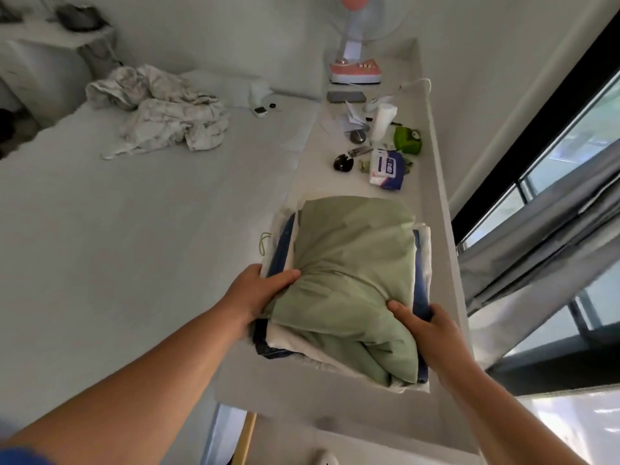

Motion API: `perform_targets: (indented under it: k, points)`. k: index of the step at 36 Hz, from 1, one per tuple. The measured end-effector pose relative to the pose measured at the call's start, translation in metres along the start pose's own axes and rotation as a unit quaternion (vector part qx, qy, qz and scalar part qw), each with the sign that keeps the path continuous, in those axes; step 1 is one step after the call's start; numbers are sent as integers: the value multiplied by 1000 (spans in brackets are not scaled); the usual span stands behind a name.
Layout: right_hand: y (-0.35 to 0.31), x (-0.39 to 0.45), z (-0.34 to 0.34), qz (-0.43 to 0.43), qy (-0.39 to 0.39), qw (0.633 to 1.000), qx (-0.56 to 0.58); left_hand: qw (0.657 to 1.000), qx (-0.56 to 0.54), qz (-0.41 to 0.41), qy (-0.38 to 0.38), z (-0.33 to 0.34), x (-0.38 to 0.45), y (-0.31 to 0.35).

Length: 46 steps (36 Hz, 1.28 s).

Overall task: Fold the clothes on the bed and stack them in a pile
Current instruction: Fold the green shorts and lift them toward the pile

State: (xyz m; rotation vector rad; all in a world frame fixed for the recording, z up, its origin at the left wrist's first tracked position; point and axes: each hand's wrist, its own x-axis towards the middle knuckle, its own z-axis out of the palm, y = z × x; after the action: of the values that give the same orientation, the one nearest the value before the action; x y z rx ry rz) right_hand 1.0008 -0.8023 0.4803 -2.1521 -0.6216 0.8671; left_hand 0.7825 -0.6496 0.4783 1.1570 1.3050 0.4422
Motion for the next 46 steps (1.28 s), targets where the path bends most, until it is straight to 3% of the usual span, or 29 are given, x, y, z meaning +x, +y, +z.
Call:
perform_targets:
  k: [15, 19, 21, 23, 26, 29, 32, 34, 41, 46]
  points:
    - [31, 53, 14, 77, -41, 996, 21, 998, -2, -48, -32, 33, 54, -33]
    - [29, 56, 12, 118, -54, 992, 11, 994, 56, -74, -49, 30, 62, -27]
    - [23, 56, 8, 115, -47, 992, -31, 992, 116, -50, -28, 27, 60, -22]
    - [14, 55, 4, 81, 11, 995, -62, 985, 168, 39, 22, 24, 56, -13]
    - [-8, 41, 6, -11, 62, 995, -73, 947, 216, 238, 24, 29, 44, 12]
    - [-22, 19, 21, -112, -11, 985, -134, 876, 321, 353, -74, 52, 37, 33]
    - [-10, 6, 41, -145, -57, 953, -261, 780, 488, 371, -125, 74, 45, 31]
    - [4, 0, 48, -159, -46, 934, -315, 748, 559, 328, -141, 80, 56, 19]
    - [28, -5, 54, -215, -4, 895, -390, 735, 595, 285, -153, 82, 74, -2]
    - [26, -1, 51, -219, -11, 909, -354, 758, 564, 275, -175, 80, 67, 7]
